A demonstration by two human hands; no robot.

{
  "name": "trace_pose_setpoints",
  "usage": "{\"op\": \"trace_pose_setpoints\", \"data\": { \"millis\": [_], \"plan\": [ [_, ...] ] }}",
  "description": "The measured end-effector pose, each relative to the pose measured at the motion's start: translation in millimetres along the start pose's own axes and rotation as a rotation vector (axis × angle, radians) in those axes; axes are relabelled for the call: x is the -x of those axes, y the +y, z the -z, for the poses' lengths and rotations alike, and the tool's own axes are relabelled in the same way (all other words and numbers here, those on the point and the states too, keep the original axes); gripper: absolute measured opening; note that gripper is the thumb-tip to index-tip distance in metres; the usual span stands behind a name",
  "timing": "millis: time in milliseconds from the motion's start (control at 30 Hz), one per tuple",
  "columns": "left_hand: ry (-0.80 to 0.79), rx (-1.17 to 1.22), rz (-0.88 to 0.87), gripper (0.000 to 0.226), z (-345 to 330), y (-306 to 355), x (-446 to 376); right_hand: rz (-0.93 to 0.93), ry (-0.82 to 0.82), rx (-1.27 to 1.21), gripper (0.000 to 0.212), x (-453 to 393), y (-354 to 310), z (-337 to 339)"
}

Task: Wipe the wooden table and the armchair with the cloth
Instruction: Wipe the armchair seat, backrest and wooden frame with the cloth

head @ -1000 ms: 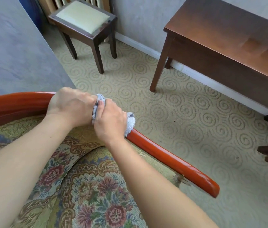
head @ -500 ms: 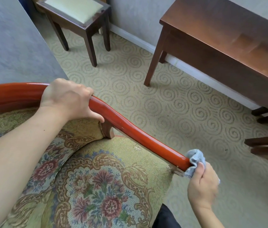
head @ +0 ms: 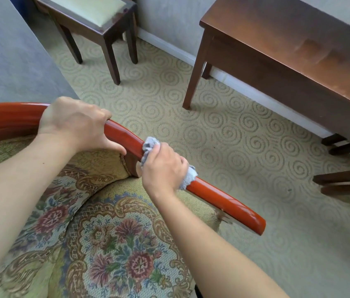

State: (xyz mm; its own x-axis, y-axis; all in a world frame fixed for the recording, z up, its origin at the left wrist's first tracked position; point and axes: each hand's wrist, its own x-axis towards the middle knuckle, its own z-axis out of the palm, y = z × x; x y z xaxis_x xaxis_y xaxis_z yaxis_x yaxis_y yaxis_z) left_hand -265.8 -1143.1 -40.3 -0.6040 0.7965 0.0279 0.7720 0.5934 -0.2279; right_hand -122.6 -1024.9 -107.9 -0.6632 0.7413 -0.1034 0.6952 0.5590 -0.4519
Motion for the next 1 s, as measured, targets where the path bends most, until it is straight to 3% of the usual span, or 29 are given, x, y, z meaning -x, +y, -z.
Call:
{"op": "trace_pose_setpoints", "data": {
  "millis": [133, 233, 333, 467, 600, 733, 900, 1000],
  "plan": [
    [-0.057, -0.068, 0.036, 0.087, 14.2, 5.0, -2.1, 0.207, -0.130, -0.024, 0.033, -7.4, 21.5, 11.5],
    [-0.080, -0.099, 0.053, 0.087, 17.9, 5.7, -3.0, 0.326, -0.043, 0.221, 0.033, 7.2, 88.8, 40.7],
    [-0.095, -0.101, 0.065, 0.090, 18.8, 4.2, -1.8, 0.175, 0.044, 0.261, 0.039, 25.2, 162.0, 73.8],
    [-0.134, -0.077, 0.087, 0.088, 20.6, 4.1, -0.5, -0.046, 0.196, 0.005, 0.047, 44.6, 212.8, 89.7],
    [-0.121, -0.031, 0.067, 0.088, 16.5, 2.9, 0.2, -0.182, 0.329, 0.141, 0.044, 38.2, 156.7, 58.9],
    [-0.058, 0.012, 0.043, 0.086, 8.8, 1.2, 0.7, -0.035, 0.133, 0.133, 0.021, 25.8, 61.9, 15.5],
    [0.034, 0.057, 0.042, 0.082, -1.2, 1.9, 1.9, 0.064, 0.024, -0.115, 0.040, 2.5, -39.5, -13.2],
    [0.081, 0.111, 0.035, 0.072, -4.8, 1.5, 1.1, 0.311, -0.048, -0.060, 0.034, -4.0, -28.8, -3.8]
  ]
}}
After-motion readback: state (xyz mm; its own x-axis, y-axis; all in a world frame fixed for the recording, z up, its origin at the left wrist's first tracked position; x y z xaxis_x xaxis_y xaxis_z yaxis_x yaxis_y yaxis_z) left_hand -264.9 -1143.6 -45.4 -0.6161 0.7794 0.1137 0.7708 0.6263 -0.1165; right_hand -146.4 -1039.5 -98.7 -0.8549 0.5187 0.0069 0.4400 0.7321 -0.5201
